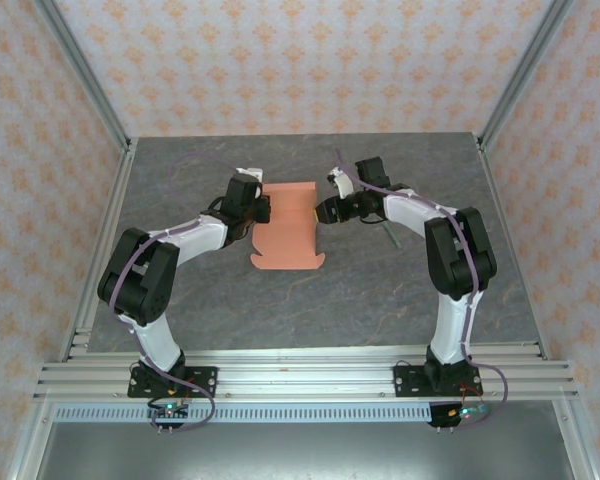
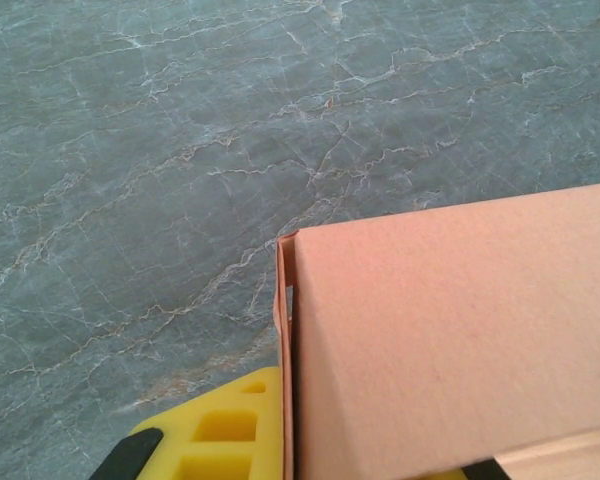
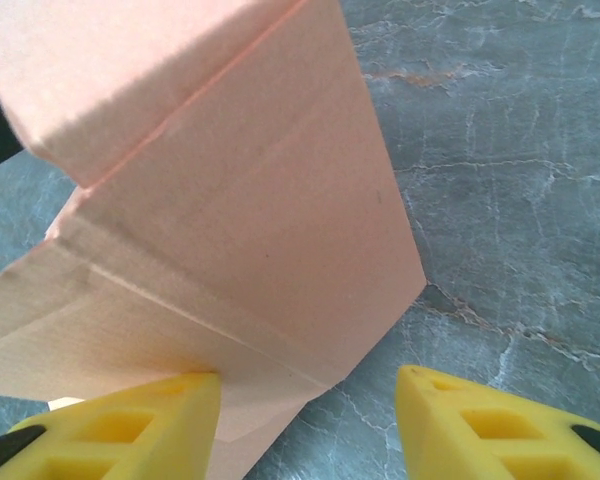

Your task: Fold the paper box

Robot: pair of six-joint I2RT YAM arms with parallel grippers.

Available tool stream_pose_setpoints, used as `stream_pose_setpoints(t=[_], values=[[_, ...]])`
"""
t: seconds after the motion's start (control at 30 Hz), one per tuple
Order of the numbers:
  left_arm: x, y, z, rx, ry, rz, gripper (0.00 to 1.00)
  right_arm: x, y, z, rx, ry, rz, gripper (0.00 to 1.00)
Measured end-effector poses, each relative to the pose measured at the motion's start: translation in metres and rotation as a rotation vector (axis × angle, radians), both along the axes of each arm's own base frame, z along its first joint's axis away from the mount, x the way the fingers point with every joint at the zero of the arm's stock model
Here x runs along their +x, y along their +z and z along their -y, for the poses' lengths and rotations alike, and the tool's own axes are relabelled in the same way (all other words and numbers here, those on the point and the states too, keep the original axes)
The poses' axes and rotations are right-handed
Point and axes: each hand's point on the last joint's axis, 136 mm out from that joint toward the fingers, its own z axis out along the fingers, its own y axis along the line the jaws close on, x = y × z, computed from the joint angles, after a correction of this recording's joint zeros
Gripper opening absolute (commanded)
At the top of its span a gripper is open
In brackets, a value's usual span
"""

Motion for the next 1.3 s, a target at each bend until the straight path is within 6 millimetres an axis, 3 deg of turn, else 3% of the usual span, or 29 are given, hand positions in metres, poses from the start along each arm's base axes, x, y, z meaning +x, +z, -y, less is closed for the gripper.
stream_pose_setpoints(t=[0.37, 0.8, 1.03, 1.3], values=[[0.000, 0.000, -0.001, 0.002, 0.000, 0.000, 0.01, 0.001, 0.003, -0.005, 0.016, 0.048, 0.029, 0.54], [0.002, 0.000, -0.007, 0.009, 0.019, 0.000, 0.02, 0.017, 0.006, -0.009, -0.008, 0.013, 0.085, 0.55], [0.001, -0.001, -0.010, 0.022, 0.032, -0.015, 0.01, 0.023, -0.006, 0.009, -0.141, -0.136, 0.065, 0.61], [-0.004, 0.003, 0.009, -0.002, -0.006, -0.037, 0.01, -0.029, -0.003, 0.050, -0.151, -0.393, -0.034, 0.70]])
